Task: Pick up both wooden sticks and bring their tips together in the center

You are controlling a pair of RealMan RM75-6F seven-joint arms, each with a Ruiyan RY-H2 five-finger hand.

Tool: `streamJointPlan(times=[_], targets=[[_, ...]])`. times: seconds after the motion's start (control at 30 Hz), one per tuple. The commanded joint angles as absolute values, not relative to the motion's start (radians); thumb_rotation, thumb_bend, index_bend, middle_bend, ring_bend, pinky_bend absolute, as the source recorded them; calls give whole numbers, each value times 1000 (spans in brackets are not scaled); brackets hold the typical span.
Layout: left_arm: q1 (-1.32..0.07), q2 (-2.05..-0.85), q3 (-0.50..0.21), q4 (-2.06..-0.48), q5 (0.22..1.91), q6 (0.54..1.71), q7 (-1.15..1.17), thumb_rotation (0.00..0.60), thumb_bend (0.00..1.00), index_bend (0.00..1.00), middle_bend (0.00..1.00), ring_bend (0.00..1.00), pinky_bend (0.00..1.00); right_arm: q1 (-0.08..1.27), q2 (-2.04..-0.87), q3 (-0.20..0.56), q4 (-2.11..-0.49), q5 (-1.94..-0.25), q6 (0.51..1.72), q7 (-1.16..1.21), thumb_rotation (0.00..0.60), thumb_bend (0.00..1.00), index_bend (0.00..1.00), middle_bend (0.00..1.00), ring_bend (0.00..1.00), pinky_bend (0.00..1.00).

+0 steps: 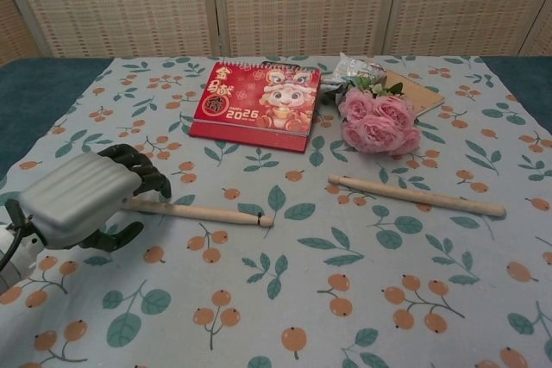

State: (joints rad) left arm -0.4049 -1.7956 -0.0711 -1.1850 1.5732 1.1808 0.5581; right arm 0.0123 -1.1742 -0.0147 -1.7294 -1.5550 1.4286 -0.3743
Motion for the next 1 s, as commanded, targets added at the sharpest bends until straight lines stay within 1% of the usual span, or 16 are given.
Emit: streamJointPlan(times=[0.03,0.2,0.37,0.5,0.6,0.7,0.8,0.9,1.0], targets=[[-411,-1803,-71,-1172,1566,1181,573,600,417,307,330,185,136,13,-1175,-16,-1730,-1554,1429,-377,600,263,0,0,0,0],[-426,-1824,-75,-1129,1551,1177,573,600,417,352,422,230,136,14,-1173,-19,-1731,-1553,1430,-377,600,262,0,0,0,0],[-438,-1834,-73,-1094,1541,1170,572,600,414,361,423,236,135,15,-1167,-21,-1734,-1552,1429,-369,600,262,0,0,0,0],[-443,-1839,-66,-1079,1536,1171,588,600,416,405,436,236,133,16,-1165,-24,-1736,-1554,1429,-366,600,262,0,0,0,0],[-445,-1843,-61,-1069,1532,1171,595,600,416,443,468,247,131,16,-1165,-25,-1735,-1554,1432,-365,600,262,0,0,0,0],[-447,-1847,-58,-1058,1529,1172,596,600,417,484,514,278,131,17,-1165,-25,-1734,-1553,1432,-366,600,262,0,0,0,0],[-450,-1854,-56,-1039,1525,1174,605,600,419,535,556,299,131,18,-1166,-26,-1734,-1551,1431,-368,600,263,0,0,0,0],[-450,-1860,-54,-1028,1527,1187,592,600,434,607,634,341,131,17,-1168,-26,-1733,-1551,1434,-370,600,262,0,0,0,0],[-449,-1864,-49,-1016,1549,1224,549,600,468,714,737,398,131,19,-1178,-23,-1727,-1545,1432,-380,600,262,0,0,0,0]])
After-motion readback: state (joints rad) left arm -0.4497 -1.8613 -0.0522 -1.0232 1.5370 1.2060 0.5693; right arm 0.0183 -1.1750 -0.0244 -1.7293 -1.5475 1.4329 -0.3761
